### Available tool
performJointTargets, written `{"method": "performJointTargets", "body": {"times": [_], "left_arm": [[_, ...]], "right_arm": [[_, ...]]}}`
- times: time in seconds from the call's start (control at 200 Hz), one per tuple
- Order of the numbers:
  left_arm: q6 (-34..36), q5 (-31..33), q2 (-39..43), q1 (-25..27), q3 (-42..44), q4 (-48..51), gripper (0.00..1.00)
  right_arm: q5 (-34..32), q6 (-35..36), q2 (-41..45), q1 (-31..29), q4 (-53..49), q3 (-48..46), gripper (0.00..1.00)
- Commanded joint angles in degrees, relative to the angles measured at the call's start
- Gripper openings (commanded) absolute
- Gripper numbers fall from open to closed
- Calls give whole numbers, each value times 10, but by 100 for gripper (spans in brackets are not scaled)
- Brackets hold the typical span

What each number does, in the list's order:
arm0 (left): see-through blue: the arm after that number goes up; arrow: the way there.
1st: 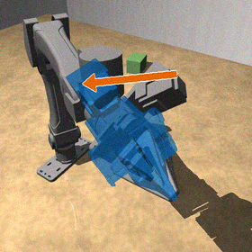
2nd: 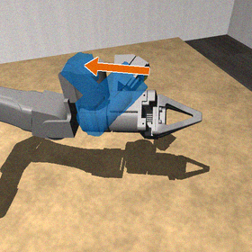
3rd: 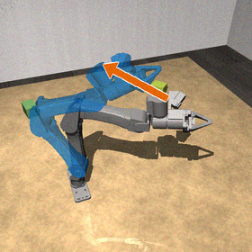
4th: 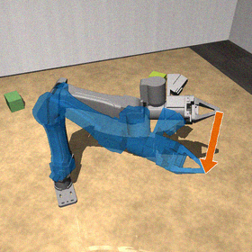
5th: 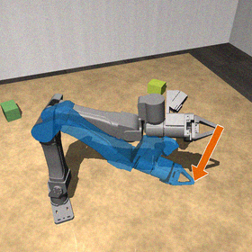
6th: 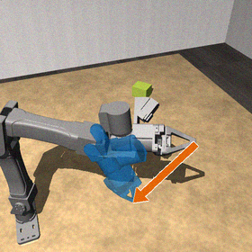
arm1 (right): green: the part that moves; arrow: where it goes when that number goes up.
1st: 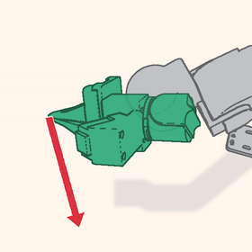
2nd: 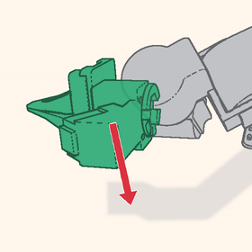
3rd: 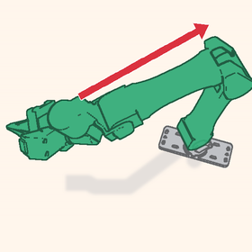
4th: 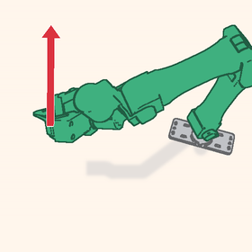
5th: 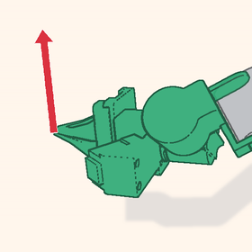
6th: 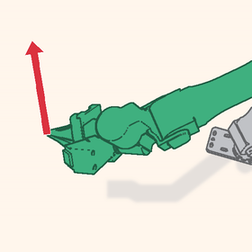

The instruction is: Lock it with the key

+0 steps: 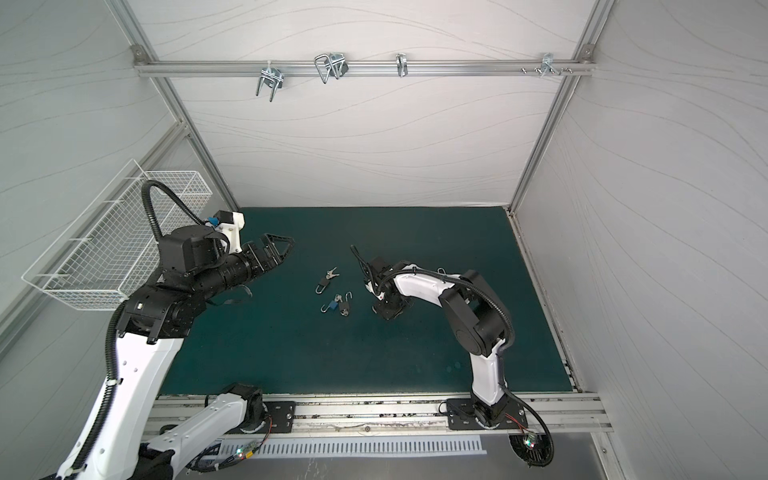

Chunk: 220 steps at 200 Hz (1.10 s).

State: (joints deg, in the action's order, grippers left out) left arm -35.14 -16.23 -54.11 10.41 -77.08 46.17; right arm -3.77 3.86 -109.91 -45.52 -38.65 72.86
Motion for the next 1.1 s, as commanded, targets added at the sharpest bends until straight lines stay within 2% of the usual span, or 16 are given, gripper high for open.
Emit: {"method": "performJointTargets", "body": {"times": [0.0,0.21,0.385,0.51,0.66,0.755,0.885,1.095], "left_arm": [[6,7,7,-5,2,-10,99],[16,-19,2,-5,38,-28,99],[34,-50,-27,-5,54,-42,99],[32,-99,-52,1,56,-71,99],[33,-120,-65,49,68,-125,99],[32,-149,-80,86,77,-167,94],[29,-161,-104,126,86,-205,92],[-5,-183,-132,163,108,-280,83]], "right_arm": [[5,-5,9,-6,-19,-21,30],[9,-28,85,-3,1,-43,21],[19,-45,201,-3,37,-79,9],[25,-47,279,-3,56,-99,0],[31,-25,354,-4,67,-111,0],[37,-12,381,-4,62,-101,0],[89,2,405,-4,60,-86,0],[152,-18,431,-4,80,-81,0]]}}
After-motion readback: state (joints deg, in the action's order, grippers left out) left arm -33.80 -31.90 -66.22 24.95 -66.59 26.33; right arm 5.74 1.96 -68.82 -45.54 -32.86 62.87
